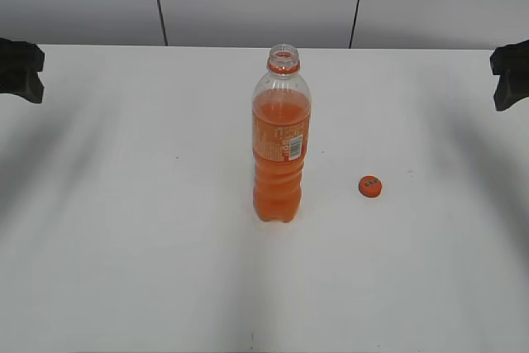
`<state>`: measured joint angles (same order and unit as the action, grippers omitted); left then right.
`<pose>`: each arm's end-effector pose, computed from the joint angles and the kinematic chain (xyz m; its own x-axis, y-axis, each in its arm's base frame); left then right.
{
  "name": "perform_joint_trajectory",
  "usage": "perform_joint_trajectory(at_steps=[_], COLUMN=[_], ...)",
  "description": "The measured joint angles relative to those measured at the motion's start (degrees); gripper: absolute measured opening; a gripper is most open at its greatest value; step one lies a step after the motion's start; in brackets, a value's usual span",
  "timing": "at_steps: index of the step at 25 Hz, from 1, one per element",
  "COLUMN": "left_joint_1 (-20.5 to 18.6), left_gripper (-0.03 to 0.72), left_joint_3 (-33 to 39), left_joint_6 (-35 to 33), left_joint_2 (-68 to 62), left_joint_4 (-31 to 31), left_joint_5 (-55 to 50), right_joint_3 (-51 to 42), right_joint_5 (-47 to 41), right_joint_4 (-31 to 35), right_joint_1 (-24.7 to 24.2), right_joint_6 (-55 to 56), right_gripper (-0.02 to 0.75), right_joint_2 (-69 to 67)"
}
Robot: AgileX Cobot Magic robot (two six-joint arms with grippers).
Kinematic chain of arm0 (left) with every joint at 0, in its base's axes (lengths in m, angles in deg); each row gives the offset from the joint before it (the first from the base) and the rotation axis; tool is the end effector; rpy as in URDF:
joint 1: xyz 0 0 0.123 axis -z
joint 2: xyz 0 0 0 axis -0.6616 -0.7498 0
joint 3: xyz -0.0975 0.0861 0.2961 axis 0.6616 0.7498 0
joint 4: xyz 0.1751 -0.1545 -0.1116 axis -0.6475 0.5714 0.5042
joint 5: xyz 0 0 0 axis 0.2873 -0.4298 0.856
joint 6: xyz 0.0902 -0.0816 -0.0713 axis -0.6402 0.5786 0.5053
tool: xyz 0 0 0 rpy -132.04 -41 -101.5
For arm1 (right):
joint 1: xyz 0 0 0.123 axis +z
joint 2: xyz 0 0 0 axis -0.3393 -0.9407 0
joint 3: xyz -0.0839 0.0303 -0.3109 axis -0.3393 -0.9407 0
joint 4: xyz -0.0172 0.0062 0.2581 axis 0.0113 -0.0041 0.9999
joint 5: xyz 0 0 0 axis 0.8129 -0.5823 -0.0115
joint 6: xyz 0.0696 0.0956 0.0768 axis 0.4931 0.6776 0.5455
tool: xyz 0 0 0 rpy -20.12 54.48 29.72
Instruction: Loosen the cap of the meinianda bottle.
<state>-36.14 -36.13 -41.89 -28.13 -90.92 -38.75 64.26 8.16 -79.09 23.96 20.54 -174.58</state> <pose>0.3388 -0.0179 0.2443 -0.8711 -0.0628 -0.4870 -0.0789 0.9968 0.0126 0.3567 0.0167 0.2366 -0.9355 -0.0199 -0.3527 -0.0050 0.9991 -0.0429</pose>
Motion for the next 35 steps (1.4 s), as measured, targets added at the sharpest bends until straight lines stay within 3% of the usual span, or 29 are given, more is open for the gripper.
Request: perform_joint_trajectory(at_steps=[18, 35], left_joint_1=[0.0, 0.0], left_gripper=[0.588, 0.588], left_joint_3=[-0.84, 0.49], left_joint_6=[-2.23, -2.48], left_joint_2=[12.25, 33.62], left_joint_4=[-2.21, -2.21], left_joint_5=[-2.62, -6.36], right_joint_3=[0.0, -0.02], right_joint_5=[-2.6, -4.57], right_joint_4=[-0.81, 0.13], right_joint_1=[0.0, 0.0], right_joint_6=[-2.67, -4.83], right_gripper=[0.592, 0.592], right_joint_2=[6.34, 18.01])
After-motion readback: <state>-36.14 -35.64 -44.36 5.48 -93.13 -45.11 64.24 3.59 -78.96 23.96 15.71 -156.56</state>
